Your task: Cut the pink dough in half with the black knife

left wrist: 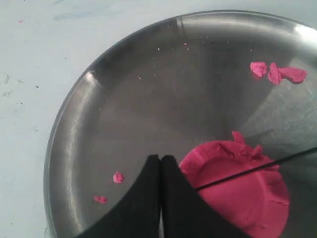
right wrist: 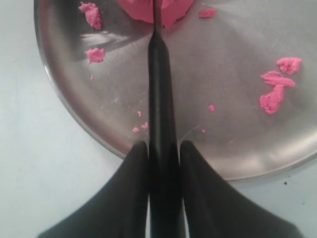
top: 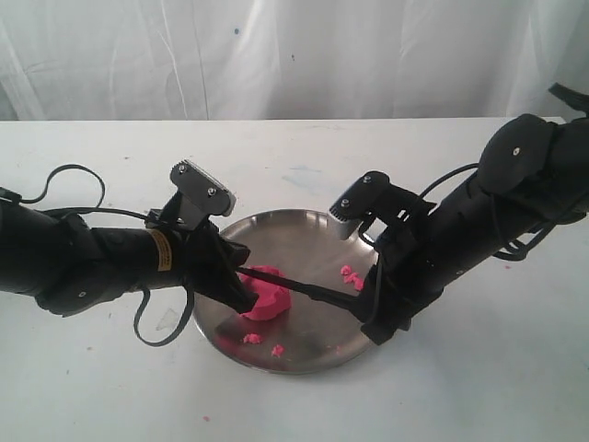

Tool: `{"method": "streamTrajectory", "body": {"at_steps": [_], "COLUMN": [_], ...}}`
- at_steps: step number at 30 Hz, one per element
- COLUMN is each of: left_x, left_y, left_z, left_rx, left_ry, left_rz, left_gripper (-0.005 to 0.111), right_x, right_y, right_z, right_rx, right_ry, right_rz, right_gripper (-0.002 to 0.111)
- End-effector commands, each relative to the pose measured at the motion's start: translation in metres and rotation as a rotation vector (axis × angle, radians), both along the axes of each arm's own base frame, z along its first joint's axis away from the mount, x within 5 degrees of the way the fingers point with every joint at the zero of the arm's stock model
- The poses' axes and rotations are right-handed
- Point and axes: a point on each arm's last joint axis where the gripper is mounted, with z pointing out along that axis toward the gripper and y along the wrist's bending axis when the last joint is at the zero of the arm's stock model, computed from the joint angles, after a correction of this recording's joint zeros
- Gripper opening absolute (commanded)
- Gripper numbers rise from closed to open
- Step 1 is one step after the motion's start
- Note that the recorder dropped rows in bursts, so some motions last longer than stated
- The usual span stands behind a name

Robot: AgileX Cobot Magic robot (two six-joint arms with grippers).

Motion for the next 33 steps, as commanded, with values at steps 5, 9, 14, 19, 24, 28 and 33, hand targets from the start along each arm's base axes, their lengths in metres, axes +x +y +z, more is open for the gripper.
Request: {"method": "streamTrajectory", "body": {"at_steps": [5, 9, 14, 19, 24, 28, 33], "left_x": [-0.0015, -0.0015, -0.0016, -0.0023, -0.0024, -0.0025, -0.0027], "left_y": [0.0000, 0.0001, 0.0003, 0.0017, 0.0019, 0.0022, 0.0027], "left_z": [-0.0025, -0.0026, -0.0029, -0.0048, -0.0051, -0.0054, -0.0088], "left_rx": [0.013, 0.015, 0.040, 0.071, 0.074, 0.077, 0.085], "left_ry": [-0.001, 0.001, -0.013, -0.004, 0.000, 0.002, 0.019], "left_rz": [-0.013, -0.012, -0.031, -0.036, -0.035, -0.034, -0.029], "left_gripper": [0.000, 0.000, 0.000, 0.000, 0.000, 0.000, 0.000], "right_x": [-0.0004, -0.0004, -0.0012, -0.0017, -0.0021, -0.0021, -0.0018], "right_y": [-0.0005, -0.0005, -0.0004, -0.0004, 0.0001, 0.0002, 0.0002], "right_z": [-0.0007, -0.0007, -0.0011, -0.0012, -0.0010, -0.0010, -0.0009], "right_rx": [-0.006, -0.004, -0.002, -0.002, 0.005, 0.006, 0.006], "right_ry": [-0.008, -0.002, 0.005, 0.010, 0.015, 0.015, 0.014], "right_rz": [0.002, -0.009, -0.010, -0.005, -0.007, -0.008, -0.012], "right_gripper": [0.000, 0.000, 0.000, 0.000, 0.000, 0.000, 0.000]}}
